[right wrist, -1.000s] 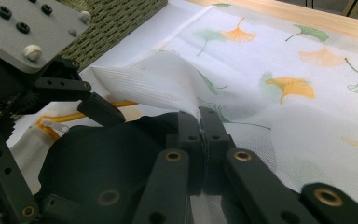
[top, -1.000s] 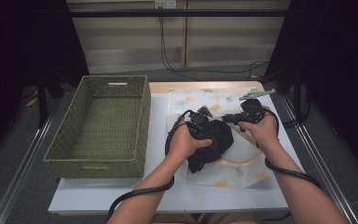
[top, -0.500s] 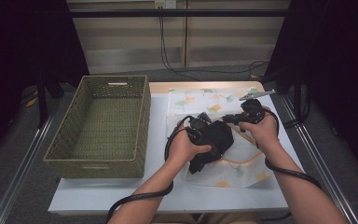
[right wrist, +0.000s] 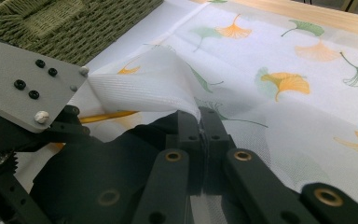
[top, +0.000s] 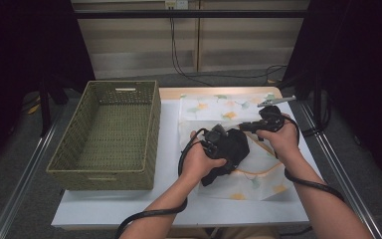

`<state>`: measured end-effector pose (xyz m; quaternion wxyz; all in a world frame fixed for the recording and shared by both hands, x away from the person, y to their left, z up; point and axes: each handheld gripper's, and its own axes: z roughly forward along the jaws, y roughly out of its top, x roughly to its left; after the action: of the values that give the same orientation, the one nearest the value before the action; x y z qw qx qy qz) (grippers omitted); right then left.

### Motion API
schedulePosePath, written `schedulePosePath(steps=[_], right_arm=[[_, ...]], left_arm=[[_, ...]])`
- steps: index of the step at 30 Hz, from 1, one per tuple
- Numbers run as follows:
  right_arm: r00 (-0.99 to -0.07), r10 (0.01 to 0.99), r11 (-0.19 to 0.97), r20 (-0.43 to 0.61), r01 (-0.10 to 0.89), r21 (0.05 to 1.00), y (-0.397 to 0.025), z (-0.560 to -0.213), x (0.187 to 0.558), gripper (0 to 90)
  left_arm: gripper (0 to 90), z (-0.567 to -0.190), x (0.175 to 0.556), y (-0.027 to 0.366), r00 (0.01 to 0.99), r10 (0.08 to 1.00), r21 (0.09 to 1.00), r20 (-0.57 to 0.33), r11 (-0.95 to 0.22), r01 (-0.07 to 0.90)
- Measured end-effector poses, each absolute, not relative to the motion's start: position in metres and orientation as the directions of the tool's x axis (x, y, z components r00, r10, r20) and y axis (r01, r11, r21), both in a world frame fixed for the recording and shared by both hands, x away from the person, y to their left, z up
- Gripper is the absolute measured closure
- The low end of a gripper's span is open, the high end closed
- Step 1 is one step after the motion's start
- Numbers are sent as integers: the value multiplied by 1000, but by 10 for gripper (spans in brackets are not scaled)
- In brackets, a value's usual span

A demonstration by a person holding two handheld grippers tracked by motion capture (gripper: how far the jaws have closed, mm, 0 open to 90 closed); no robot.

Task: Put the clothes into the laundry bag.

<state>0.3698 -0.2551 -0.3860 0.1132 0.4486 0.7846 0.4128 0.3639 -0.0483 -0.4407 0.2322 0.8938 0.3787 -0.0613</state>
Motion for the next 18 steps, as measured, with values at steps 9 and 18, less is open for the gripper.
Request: schedulePosePath(steps=[9, 18], right_arm=[[-574, 797, 261, 188, 608, 750, -254, -386, 370, 900], [-573, 797, 258, 192, 609, 750, -253, -386, 370, 900]], left_arm=[[590, -438, 360, -49, 705, 671, 372, -230, -609, 700], [637, -429, 363, -43, 676, 675, 360, -295, -577, 733]])
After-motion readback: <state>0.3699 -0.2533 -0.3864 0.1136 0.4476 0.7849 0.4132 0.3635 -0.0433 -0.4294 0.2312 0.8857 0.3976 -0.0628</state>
